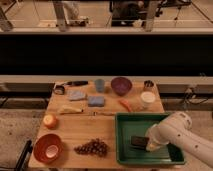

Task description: Wipe tray with eraser

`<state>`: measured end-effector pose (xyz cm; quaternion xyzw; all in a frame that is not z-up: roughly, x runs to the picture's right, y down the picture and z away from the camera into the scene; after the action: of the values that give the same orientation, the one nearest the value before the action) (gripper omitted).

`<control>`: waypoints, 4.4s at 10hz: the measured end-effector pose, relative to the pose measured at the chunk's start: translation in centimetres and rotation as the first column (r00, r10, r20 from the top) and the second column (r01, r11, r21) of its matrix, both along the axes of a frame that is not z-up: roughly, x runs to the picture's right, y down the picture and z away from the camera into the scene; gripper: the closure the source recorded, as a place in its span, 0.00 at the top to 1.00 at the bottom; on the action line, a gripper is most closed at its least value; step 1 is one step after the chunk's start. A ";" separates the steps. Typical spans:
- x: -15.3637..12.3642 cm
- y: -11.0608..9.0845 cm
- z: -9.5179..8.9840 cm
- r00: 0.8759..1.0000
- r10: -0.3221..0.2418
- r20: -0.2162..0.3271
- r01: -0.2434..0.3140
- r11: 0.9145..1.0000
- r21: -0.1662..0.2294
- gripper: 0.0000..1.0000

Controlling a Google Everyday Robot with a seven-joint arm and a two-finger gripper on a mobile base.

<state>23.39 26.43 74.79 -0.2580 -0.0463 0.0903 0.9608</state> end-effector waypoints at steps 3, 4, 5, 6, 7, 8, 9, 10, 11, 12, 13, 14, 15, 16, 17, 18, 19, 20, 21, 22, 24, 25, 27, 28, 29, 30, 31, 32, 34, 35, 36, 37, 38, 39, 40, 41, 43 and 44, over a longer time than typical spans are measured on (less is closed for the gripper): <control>-0.9 0.7 -0.2 0.999 0.030 0.043 -0.029 0.999 -0.018 0.00; -1.2 1.1 0.0 0.998 0.030 0.052 -0.028 0.999 -0.023 0.00; -1.4 1.6 0.1 0.998 0.021 0.058 -0.020 1.000 -0.024 0.00; -1.4 2.2 0.3 0.998 0.005 0.058 -0.003 1.000 -0.025 0.00; -1.4 2.7 0.5 0.998 -0.006 0.055 0.008 1.000 -0.026 0.00; -1.1 3.2 0.7 0.999 -0.038 0.032 0.038 0.999 -0.018 0.00; -0.7 3.3 0.8 0.998 -0.064 0.002 0.064 0.998 -0.005 0.00; -0.2 3.1 0.9 0.996 -0.081 -0.028 0.081 0.997 0.006 0.00; 0.6 3.0 0.9 0.995 -0.086 -0.054 0.087 0.996 0.014 0.00; 1.7 2.9 1.0 0.993 -0.083 -0.082 0.084 0.996 0.021 0.00; 2.5 2.7 1.0 0.992 -0.078 -0.099 0.080 0.996 0.025 0.00; 3.3 2.6 1.1 0.991 -0.069 -0.115 0.073 0.997 0.027 0.00; 4.1 2.6 1.0 0.989 -0.058 -0.133 0.062 0.998 0.028 0.00; 4.6 2.4 1.2 0.988 -0.052 -0.144 0.056 0.998 0.028 0.00; 5.2 2.4 1.2 0.987 -0.043 -0.155 0.047 0.999 0.023 0.00; 6.0 2.6 1.2 0.985 -0.033 -0.168 0.036 0.999 0.015 0.00; 6.9 2.7 1.3 0.983 -0.023 -0.180 0.025 1.000 0.009 0.00; 7.4 2.7 1.4 0.982 -0.016 -0.186 0.017 1.000 0.007 0.00; 8.1 2.8 1.4 0.980 -0.006 -0.198 0.006 1.000 0.002 0.00; 8.7 2.8 1.5 0.979 0.009 -0.205 -0.009 1.000 0.000 0.00; 9.4 2.4 1.7 0.977 0.025 -0.213 -0.025 1.000 -0.001 0.00; 9.6 2.1 2.0 0.976 0.027 -0.215 -0.028 1.000 -0.001 0.00; 9.5 1.0 2.6 0.977 0.035 -0.209 -0.034 0.999 0.007 0.00; 9.3 0.2 3.1 0.978 0.032 -0.204 -0.030 0.999 0.014 0.00; 8.8 -0.8 3.7 0.980 0.028 -0.196 -0.024 0.999 0.022 0.00; 8.9 -1.3 4.1 0.980 0.024 -0.199 -0.020 1.000 0.022 0.00; 9.0 -1.7 4.5 0.979 0.018 -0.202 -0.015 1.000 0.020 0.00; 8.8 -2.6 5.4 0.979 0.003 -0.204 0.001 1.000 0.019 0.00; 8.9 -3.5 6.4 0.978 -0.008 -0.209 0.012 1.000 0.019 0.00; 9.0 -3.7 6.6 0.977 -0.013 -0.213 0.017 1.000 0.018 0.00; 8.9 -4.0 6.7 0.977 -0.020 -0.214 0.025 0.999 0.021 0.00; 8.7 -4.1 6.5 0.977 -0.023 -0.213 0.029 0.999 0.023 0.00; 8.2 -4.1 6.1 0.978 -0.026 -0.209 0.032 0.999 0.025 0.00; 7.5 -4.2 5.7 0.979 -0.025 -0.201 0.033 0.999 0.034 0.00; 6.7 -4.3 5.1 0.982 -0.026 -0.190 0.035 0.998 0.044 0.00; 5.8 -4.4 4.6 0.983 -0.025 -0.180 0.035 0.998 0.052 0.00; 4.4 -4.4 4.2 0.986 -0.032 -0.162 0.042 0.997 0.058 0.00; 3.9 -4.4 4.3 0.987 -0.039 -0.158 0.049 0.997 0.059 0.00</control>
<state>27.31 21.99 79.13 -0.2208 0.0322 0.0875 0.9709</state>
